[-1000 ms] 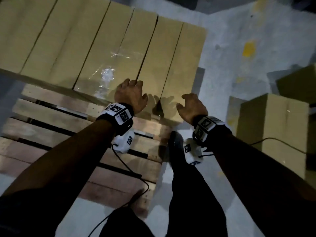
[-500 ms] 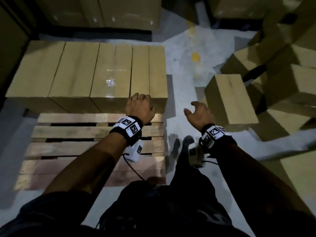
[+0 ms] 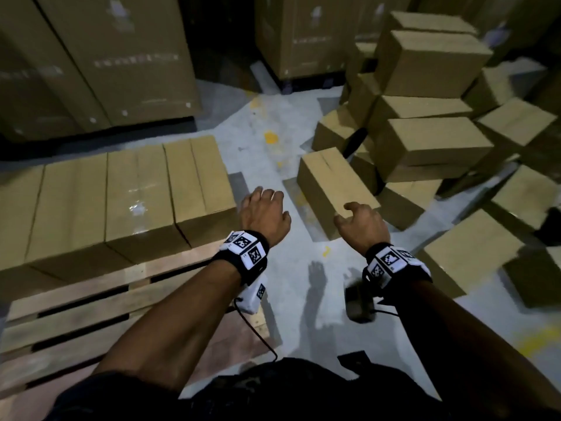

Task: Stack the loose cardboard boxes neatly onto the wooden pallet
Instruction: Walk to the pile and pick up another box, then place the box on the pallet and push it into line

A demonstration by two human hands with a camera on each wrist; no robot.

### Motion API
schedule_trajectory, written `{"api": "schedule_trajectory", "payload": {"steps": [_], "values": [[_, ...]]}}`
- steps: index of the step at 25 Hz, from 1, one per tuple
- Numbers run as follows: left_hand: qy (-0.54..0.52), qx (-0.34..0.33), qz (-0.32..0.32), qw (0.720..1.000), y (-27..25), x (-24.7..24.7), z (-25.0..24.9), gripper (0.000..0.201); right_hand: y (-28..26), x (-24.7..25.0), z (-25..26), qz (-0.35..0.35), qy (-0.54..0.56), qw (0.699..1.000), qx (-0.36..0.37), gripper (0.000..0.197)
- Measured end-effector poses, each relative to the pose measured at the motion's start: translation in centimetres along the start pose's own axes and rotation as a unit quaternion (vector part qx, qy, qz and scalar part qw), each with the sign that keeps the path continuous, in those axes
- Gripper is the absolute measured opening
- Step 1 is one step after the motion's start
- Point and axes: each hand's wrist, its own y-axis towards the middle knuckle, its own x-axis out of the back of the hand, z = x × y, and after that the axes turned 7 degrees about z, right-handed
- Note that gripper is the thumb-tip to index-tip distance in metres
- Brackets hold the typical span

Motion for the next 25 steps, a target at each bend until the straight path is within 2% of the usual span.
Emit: {"api": "schedule_trajectory", "payload": {"steps": [5, 10, 15, 21, 25], "values": [[0.007, -0.066, 0.001, 0.998, 2.0, -2.0, -11.3, 0.049, -2.1, 4.7, -10.6, -0.053, 0.008, 0.998, -0.041, 0.050], [0.018, -0.117, 0.007, 0.993, 3.2, -5.9, -26.4, 0.047, -2.6, 10.3, -25.2, -0.070, 0.005, 0.994, -0.084, 0.051], [0.021, -0.148, 0.019, 0.989, 5.2, -7.2, -40.0, 0.049, -3.1, 16.4, -37.6, -0.083, 0.024, 0.989, -0.122, 0.053], [0.031, -0.219, 0.041, 0.974, 8.6, -8.1, -53.7, 0.051, -3.4, 21.5, -48.8, -0.128, 0.056, 0.974, -0.176, 0.049], [0.023, -0.262, 0.067, 0.962, 13.3, -11.4, -61.6, 0.048, -1.3, 23.8, -56.0, -0.120, 0.058, 0.965, -0.224, 0.052]]}}
